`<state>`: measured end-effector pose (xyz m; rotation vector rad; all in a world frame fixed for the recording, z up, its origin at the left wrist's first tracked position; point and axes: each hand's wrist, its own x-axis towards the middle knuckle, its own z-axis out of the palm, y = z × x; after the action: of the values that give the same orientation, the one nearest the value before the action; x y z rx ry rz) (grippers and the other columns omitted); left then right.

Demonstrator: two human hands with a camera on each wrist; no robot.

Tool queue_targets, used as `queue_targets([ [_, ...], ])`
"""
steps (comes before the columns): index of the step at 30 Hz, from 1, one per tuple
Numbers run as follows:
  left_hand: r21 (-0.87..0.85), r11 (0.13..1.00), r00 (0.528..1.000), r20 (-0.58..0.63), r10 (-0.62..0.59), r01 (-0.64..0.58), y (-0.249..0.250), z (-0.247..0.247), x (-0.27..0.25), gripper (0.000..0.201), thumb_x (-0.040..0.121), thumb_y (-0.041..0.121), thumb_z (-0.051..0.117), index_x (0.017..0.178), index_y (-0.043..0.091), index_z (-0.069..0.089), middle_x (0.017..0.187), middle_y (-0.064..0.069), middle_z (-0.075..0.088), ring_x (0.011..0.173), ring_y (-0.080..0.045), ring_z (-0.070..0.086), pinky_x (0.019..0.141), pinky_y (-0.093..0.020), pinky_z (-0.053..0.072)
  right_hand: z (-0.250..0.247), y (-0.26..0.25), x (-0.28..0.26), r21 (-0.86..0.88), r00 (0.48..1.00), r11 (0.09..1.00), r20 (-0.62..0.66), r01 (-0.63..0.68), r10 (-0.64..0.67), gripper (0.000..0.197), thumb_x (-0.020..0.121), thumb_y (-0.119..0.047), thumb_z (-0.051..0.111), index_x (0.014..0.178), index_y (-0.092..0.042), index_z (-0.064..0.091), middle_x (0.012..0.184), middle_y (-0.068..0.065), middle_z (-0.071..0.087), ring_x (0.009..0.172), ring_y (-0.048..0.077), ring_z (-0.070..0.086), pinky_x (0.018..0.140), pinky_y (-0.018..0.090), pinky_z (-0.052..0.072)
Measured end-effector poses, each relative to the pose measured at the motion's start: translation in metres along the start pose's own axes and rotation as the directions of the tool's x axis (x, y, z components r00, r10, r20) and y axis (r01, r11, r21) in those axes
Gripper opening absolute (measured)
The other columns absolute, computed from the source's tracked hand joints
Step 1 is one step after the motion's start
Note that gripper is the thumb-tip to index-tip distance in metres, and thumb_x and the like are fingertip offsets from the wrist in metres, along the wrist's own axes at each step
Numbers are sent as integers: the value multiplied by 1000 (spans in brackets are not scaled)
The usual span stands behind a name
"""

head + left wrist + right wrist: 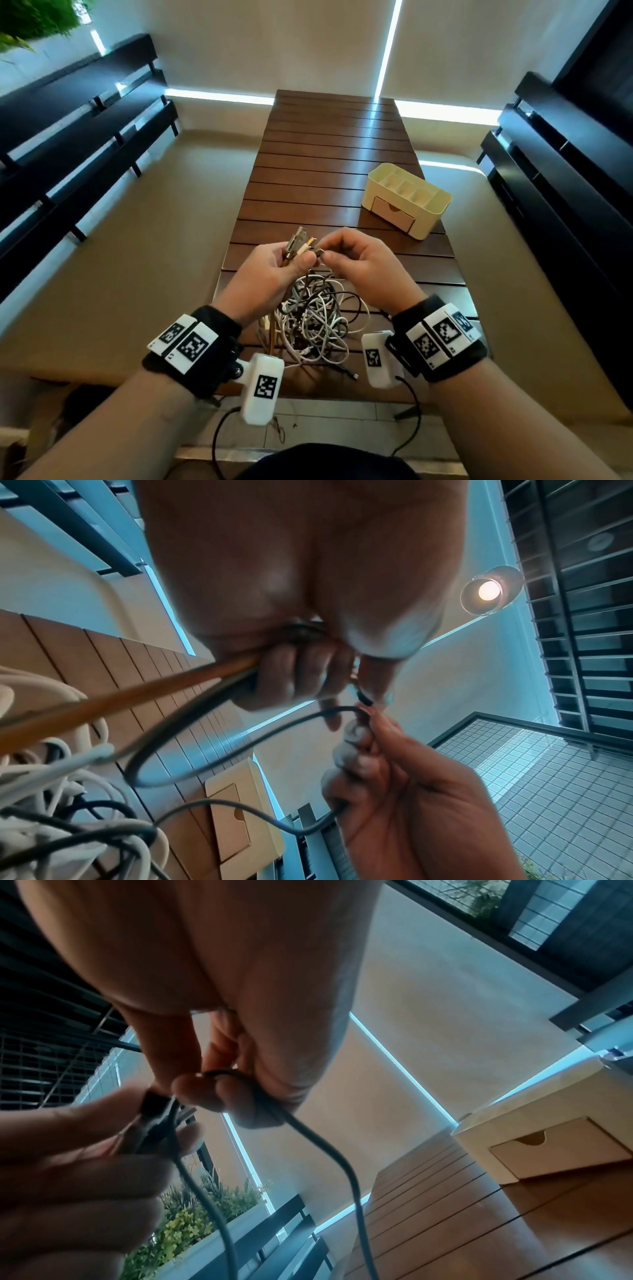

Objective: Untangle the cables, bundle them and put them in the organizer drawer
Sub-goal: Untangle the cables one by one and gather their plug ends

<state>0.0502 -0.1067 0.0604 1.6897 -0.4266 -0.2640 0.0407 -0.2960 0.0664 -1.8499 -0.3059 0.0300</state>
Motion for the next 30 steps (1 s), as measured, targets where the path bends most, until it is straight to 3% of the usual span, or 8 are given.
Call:
queue_targets([
  [5,23,1000,995,-102,18,-15,-2,-1,-5,30,94,43,62,71,24,65,51,7,45,44,-11,38,45,-27,32,-1,0,-7,103,1000,995,-2,-13,13,15,96,-1,59,100,-14,64,83,1,67,71,12,63,73,29,53],
  [9,-51,999,976,-215,-30,20,5,-10,-11,40,92,48,61,75,12,58,47,6,38,42,-14,32,47,-27,28,3,19,-20,-6,995,995,21,-96,96,6,98,-10,60,96,-13,65,77,-2,64,72,15,61,76,38,55],
  [13,201,962,958,-258,-129,183,-2,-19,-21,35,95,37,61,81,5,66,43,12,42,41,-7,35,48,-28,30,1,20,-26,-110,994,989,-57,-101,95,9,97,-16,62,90,-20,66,73,-3,60,67,13,55,72,41,52],
  [15,295,923,951,-259,-171,246,-7,-18,-26,31,98,30,61,87,2,70,40,13,41,36,-2,33,42,-18,28,-2,8,-21,-169,997,985,-79,-38,25,9,96,-17,64,88,-19,68,76,5,63,67,21,55,69,39,52],
  [18,298,941,953,-296,-70,162,0,-11,-28,33,98,27,62,83,-2,65,55,4,46,41,-3,35,42,-14,32,-1,-6,-15,-351,997,933,7,76,-78,8,94,-19,67,90,-15,73,77,0,69,69,19,63,68,35,55],
  [23,414,909,986,-167,22,50,19,1,-24,34,97,34,62,66,20,56,50,12,44,46,-4,36,46,-17,32,10,-8,-10,-456,989,877,81,149,-126,9,93,-21,69,89,-14,73,69,-10,63,59,6,54,57,19,45],
  [27,453,889,994,-111,-15,64,22,-1,-18,36,96,38,62,66,19,58,56,7,47,48,-6,36,47,-19,32,8,-10,-9,-377,992,917,38,127,-122,7,95,-21,66,91,-17,70,74,-1,66,63,16,57,61,35,50],
  [30,423,906,990,-135,36,25,29,-3,-16,26,97,35,61,79,18,68,60,2,59,54,-16,48,58,-36,43,14,7,-16,-204,999,978,28,35,-30,14,100,-28,56,95,-20,66,78,2,62,69,15,55,67,35,49],
])
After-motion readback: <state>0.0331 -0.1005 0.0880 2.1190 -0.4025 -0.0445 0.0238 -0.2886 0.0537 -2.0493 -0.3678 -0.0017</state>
